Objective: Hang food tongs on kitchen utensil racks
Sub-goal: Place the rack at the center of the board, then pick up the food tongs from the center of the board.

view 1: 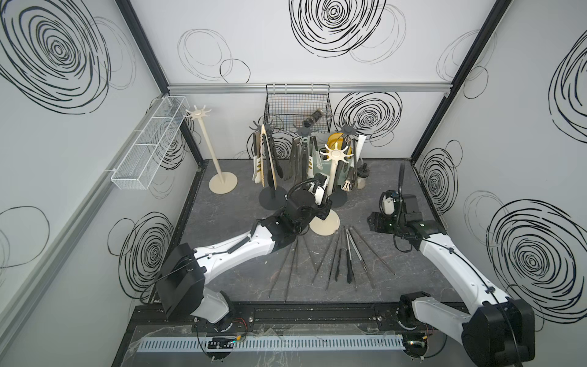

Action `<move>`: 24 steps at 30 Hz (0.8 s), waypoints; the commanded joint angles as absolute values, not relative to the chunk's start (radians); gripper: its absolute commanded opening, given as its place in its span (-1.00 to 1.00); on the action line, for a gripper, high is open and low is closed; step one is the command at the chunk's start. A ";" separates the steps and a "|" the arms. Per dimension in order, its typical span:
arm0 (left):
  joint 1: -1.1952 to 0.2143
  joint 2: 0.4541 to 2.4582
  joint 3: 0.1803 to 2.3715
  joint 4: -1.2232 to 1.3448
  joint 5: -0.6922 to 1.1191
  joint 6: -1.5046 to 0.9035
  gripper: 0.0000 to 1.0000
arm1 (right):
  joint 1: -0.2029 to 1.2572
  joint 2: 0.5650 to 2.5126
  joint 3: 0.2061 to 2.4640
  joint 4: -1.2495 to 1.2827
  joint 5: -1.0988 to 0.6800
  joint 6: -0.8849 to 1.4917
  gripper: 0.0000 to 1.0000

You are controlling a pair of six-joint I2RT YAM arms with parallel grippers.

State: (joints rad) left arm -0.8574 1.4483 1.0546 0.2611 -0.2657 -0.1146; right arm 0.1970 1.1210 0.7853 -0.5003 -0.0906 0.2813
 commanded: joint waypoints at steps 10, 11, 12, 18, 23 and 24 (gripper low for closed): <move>-0.842 1.174 0.890 0.123 -0.131 -0.281 0.19 | 0.220 1.396 0.841 -0.624 -0.081 0.345 0.28; -0.839 1.153 0.877 0.113 -0.126 -0.287 0.19 | 0.227 1.413 0.838 -0.619 -0.073 0.349 0.28; -0.838 1.132 0.864 0.102 -0.123 -0.289 0.19 | 0.234 1.430 0.836 -0.613 -0.063 0.355 0.28; -0.818 1.027 0.800 0.042 -0.123 -0.308 0.19 | 0.269 1.511 0.833 -0.581 -0.023 0.395 0.28; -0.784 0.964 0.740 -0.022 -0.123 -0.355 0.20 | 0.288 1.582 0.841 -0.561 0.020 0.422 0.26; -0.775 0.955 0.727 -0.036 -0.121 -0.367 0.20 | 0.288 1.595 0.842 -0.557 0.027 0.426 0.25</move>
State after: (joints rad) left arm -0.7975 0.9794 0.7593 0.0051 -0.1299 -0.3126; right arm 0.2810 1.5639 0.8288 -0.5663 -0.0166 0.3882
